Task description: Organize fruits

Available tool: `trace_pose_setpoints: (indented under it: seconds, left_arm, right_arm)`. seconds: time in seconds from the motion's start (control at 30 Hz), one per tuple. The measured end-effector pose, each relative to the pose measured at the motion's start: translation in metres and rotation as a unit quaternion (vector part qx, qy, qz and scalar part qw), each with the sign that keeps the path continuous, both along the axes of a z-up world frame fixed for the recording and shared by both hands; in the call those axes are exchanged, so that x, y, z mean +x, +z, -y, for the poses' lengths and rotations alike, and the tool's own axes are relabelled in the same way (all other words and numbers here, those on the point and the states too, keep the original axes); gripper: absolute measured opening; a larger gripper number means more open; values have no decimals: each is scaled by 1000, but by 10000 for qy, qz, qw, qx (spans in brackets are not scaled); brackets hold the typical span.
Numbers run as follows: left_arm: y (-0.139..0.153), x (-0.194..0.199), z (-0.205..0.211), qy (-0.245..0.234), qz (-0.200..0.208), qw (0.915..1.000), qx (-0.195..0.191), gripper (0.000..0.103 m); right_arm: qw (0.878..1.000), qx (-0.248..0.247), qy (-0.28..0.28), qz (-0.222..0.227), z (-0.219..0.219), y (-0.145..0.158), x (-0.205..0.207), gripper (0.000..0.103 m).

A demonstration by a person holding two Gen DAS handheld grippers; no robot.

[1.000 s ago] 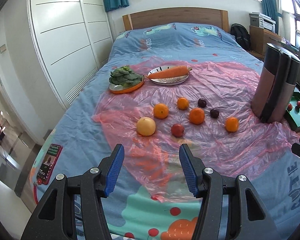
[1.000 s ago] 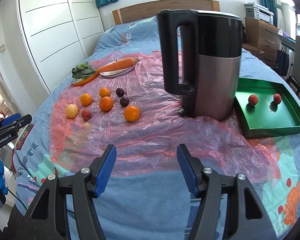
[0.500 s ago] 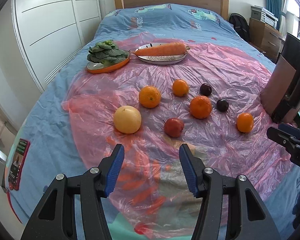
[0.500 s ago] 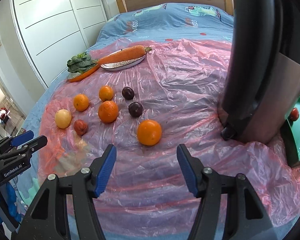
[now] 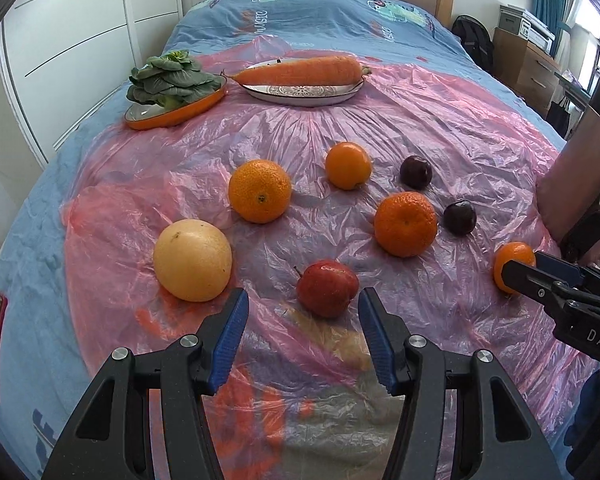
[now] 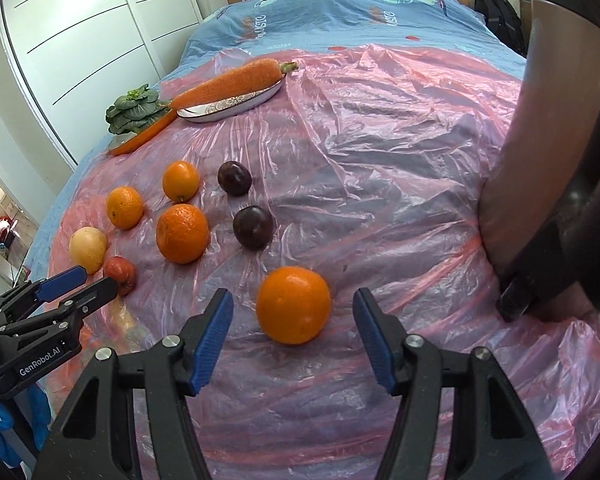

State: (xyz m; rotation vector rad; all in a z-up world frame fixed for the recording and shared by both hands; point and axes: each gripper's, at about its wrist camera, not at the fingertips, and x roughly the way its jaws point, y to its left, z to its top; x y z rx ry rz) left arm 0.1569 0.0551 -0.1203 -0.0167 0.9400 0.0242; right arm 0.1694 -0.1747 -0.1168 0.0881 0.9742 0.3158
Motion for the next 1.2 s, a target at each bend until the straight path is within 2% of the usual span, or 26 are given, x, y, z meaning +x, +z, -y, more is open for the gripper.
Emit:
trace_pose_setpoints:
  seconds: [0.07,0.13,0.3,0.4,0.47,0.5,0.83,1.2]
  left_arm:
    - [-4,3,0,-3,-45,10000,-27,51]
    - [-8,5,0,-29,-91,9999,-51,51]
    - [-14,11,1,-71,-151,9999,-38,50]
    - [-17,13,0,-69,-169,9998,-64,46]
    - [-18,15,1,-113,-177,9997,-84,38]
    - [-18,16,2,-131,-196,9997,-47,28]
    - [-6,16,1,-103,-132,9999,-23,28]
    - [38,-8,10,-212,176,9996,-14,28]
  right_arm:
    - [10000,-8,26,-40,-2,-3,1,56]
    - [9999,-28,68,-75,-4,-6,2,41]
    - [9998,-113,122,-96,-7,-10,4,26]
    - [9998,-110,138,-129,-7,-12,5,12]
    - [9997,-114,167,-140,-7,-13,6,12]
    - [9996,-116,188,-148,-7,-13,6,11]
    - [9997,-69,199,-100,-6,-2,4,10]
    - [9994,-36,263,202,-7,44,-26,10]
